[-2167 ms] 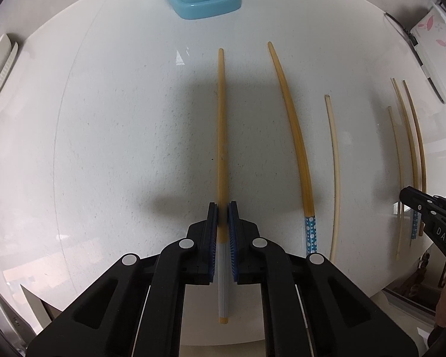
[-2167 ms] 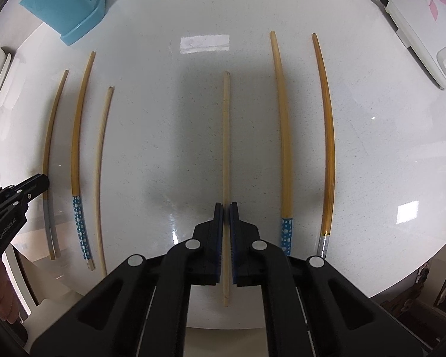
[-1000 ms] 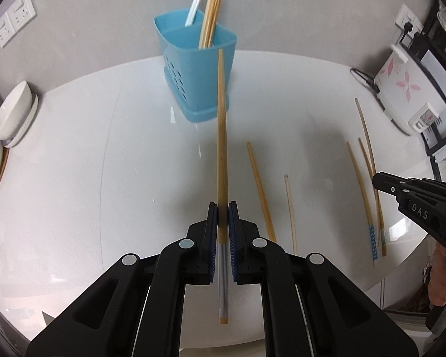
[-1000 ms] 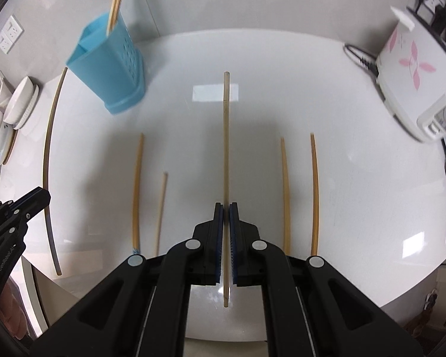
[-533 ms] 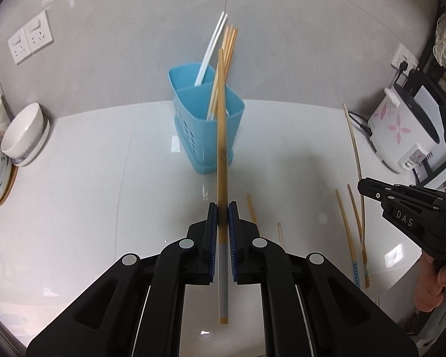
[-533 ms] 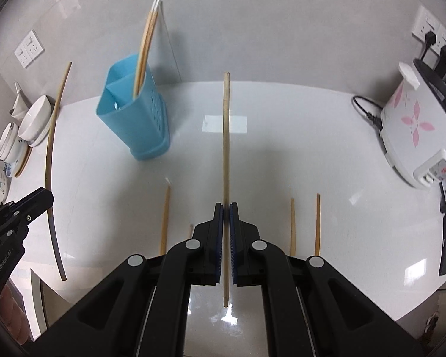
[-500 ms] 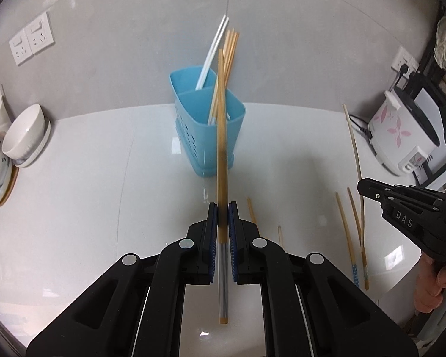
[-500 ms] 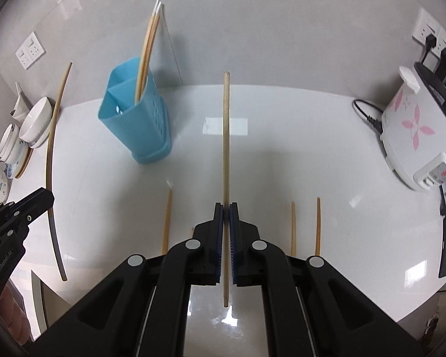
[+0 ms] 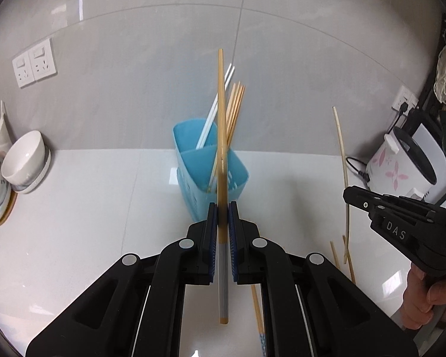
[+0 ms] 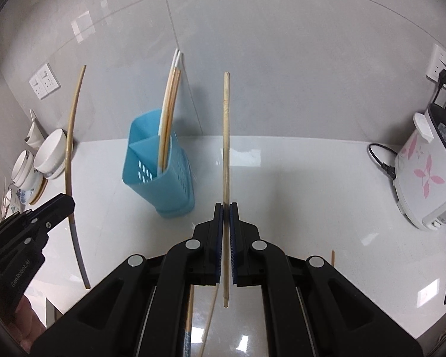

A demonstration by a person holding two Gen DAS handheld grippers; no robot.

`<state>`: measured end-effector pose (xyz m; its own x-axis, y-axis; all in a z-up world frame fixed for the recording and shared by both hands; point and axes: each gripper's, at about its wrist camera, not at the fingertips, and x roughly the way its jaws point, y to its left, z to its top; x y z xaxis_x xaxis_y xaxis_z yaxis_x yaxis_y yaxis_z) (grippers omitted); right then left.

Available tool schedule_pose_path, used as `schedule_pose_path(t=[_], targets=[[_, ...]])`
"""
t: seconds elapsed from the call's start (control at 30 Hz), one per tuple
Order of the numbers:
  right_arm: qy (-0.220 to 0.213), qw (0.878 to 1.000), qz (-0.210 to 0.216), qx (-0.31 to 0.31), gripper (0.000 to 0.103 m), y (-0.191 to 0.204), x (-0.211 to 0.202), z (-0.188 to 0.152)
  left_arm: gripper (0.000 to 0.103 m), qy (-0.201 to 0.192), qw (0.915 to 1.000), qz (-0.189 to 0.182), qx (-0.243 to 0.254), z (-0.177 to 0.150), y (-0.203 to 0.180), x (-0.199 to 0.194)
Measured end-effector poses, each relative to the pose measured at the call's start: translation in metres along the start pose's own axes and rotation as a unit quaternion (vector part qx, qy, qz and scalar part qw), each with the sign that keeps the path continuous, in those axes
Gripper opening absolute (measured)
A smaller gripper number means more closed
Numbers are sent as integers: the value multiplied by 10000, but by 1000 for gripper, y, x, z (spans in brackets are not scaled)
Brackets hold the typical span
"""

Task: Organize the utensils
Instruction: 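Lift both held chopsticks and carry them upright over the blue holder, then lower the left tool's chopstick into the blue holder and open the left tool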

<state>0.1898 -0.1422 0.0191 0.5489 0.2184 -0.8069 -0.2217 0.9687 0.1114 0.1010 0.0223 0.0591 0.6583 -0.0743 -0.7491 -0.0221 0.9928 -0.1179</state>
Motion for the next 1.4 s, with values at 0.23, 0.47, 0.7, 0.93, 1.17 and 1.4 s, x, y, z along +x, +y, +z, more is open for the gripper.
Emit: schedule_pose_path(t=[0.23, 0.47, 0.7, 0.93, 1.17, 1.4], targets=[[-277, 9994, 180, -35, 4, 11, 5, 27, 7, -324, 9994, -92, -71, 19, 1, 15], [-638, 9971, 392, -106, 3, 21, 11, 51, 7, -959, 9952, -173, -22, 37, 4, 30], [-622, 9969, 486, -74, 3, 22, 29, 61, 7, -1229, 9921, -264, -17, 47, 5, 53], [-640, 9964, 555, 34, 3, 18, 40, 66, 7, -1655, 9855, -340, 153, 57, 1, 67], [-769, 9950, 617, 127, 3, 13, 44, 72, 7, -1735, 9839, -390, 195, 59, -5, 93], [-709, 9955, 606, 172, 3, 10, 54, 72, 7, -1749, 9835, -408, 213, 51, -2, 114]])
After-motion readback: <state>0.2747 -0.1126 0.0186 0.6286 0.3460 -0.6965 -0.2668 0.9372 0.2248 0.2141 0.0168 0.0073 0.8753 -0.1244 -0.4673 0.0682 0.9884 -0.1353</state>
